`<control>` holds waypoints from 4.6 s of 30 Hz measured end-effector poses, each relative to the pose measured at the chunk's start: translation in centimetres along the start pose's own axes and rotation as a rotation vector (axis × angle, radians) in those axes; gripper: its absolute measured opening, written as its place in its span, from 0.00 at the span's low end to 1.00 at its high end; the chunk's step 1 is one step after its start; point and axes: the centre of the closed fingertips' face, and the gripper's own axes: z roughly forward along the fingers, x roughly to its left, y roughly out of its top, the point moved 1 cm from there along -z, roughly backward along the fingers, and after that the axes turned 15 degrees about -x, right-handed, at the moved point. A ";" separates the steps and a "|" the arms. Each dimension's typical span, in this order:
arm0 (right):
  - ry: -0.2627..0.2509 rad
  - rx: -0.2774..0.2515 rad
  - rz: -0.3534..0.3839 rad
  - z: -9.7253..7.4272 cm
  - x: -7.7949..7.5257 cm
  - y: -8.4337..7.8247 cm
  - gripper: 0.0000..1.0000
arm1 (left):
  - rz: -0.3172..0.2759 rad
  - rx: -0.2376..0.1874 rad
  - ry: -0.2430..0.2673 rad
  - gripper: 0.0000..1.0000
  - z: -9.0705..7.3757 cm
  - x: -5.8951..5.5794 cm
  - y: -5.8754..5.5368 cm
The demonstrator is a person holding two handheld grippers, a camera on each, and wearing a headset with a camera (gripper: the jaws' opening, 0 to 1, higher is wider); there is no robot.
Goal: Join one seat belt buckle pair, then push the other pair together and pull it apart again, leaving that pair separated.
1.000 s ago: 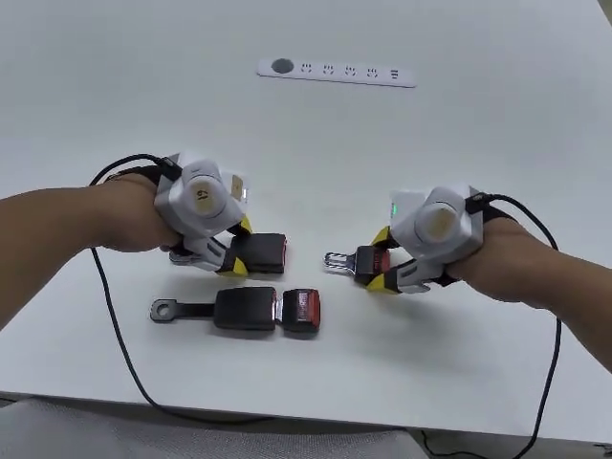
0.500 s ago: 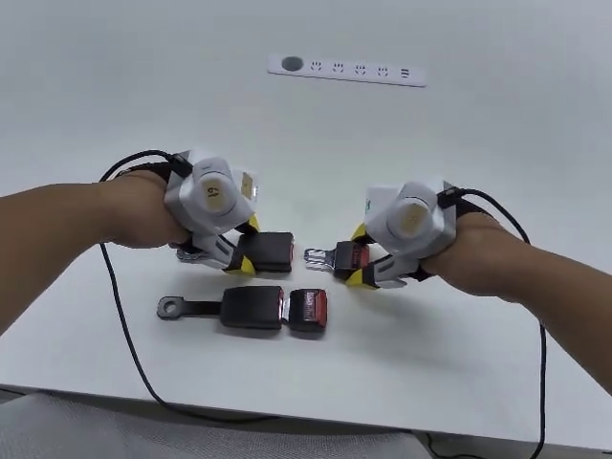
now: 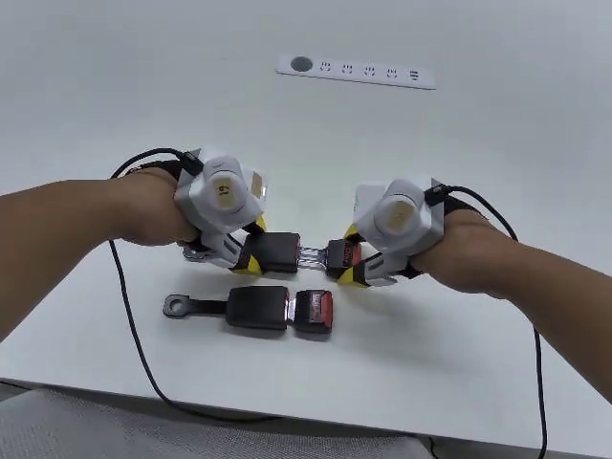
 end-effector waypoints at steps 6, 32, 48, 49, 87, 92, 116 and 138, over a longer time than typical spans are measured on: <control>0.011 0.005 -0.010 -0.1 0.2 0.2 0.32 | -0.004 -0.001 0.000 0.33 0.0 -0.2 0.1; 0.036 -0.016 -0.030 0.8 0.0 1.1 0.32 | -0.017 -0.024 -0.002 0.33 0.0 0.1 -0.1; 0.032 -0.009 -0.022 1.3 -0.1 1.3 0.31 | -0.013 -0.034 -0.015 0.32 0.1 -0.1 0.1; 0.032 -0.009 -0.022 1.3 -0.1 1.4 0.30 | -0.013 -0.036 -0.015 0.32 0.0 -0.1 0.1; 0.033 -0.016 -0.011 2.5 0.0 2.4 0.31 | -0.027 -0.054 -0.004 0.32 -0.1 0.1 0.0; 0.029 -0.019 -0.010 2.3 0.1 2.4 0.31 | -0.028 -0.051 -0.002 0.32 0.0 -0.2 0.2; 0.007 -0.016 0.004 0.1 -0.1 0.4 0.32 | -0.044 -0.071 0.003 0.33 0.0 0.0 0.0; -0.012 0.029 0.074 -4.3 -0.6 -4.2 0.33 | -0.045 -0.072 0.004 0.33 -0.1 -0.2 0.2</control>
